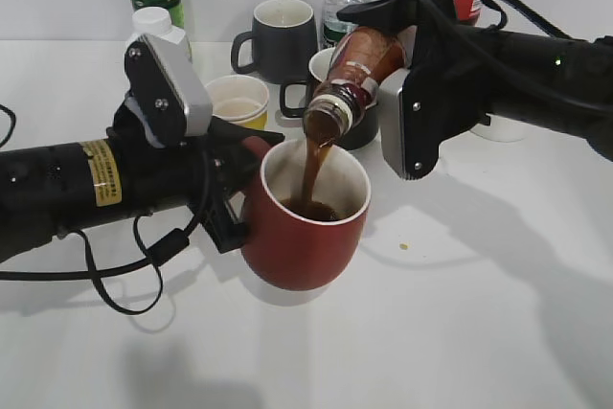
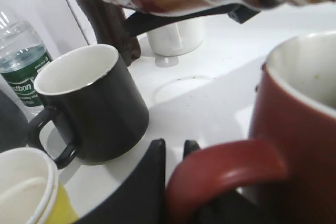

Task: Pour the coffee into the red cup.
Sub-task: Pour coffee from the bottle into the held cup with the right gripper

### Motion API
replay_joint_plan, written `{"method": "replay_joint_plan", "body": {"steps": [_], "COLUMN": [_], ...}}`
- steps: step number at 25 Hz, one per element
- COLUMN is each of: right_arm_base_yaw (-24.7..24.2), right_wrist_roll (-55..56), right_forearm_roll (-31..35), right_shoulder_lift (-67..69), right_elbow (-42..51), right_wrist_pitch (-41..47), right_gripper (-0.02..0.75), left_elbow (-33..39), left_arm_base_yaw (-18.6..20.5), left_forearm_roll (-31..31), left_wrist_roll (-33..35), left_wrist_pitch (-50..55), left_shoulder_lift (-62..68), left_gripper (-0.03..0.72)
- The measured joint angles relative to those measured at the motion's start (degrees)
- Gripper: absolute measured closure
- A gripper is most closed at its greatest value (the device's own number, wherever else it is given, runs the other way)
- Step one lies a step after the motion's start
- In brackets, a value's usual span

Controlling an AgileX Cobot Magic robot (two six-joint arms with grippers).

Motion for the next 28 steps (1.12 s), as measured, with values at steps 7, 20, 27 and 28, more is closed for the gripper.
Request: {"method": "replay_joint_plan", "body": {"steps": [7,20,27,28], "right_arm_base_yaw": [0.00,0.00,0.00,0.00], "right_wrist_roll": [-2.28,-7.72,-8.73,-8.78], "right_forearm_roll": [0.13,2.59,2.84,2.84], "right_shoulder_lift": [0.00,-0.05,-0.05,-0.05], "right_elbow": [0.00,0.00,0.00,0.00], "right_wrist_pitch": [-0.10,-1.48,-1.82,-1.82], "right_gripper": [0.234,0.234,0.234,0.234], "left_elbow": [0.00,0.00,0.00,0.00], "left_arm_base_yaw": [0.00,0.00,0.00,0.00], "left_forearm_roll": [0.36,0.48,0.53,0.53], "left_wrist_roll": [0.00,-0.01,-0.01,-0.01], "left_wrist_pitch": [0.00,0.00,0.00,0.00], "left_shoulder_lift": [0.00,0.00,0.00,0.00], "left_gripper": [0.617,0.617,0.617,0.617]}}
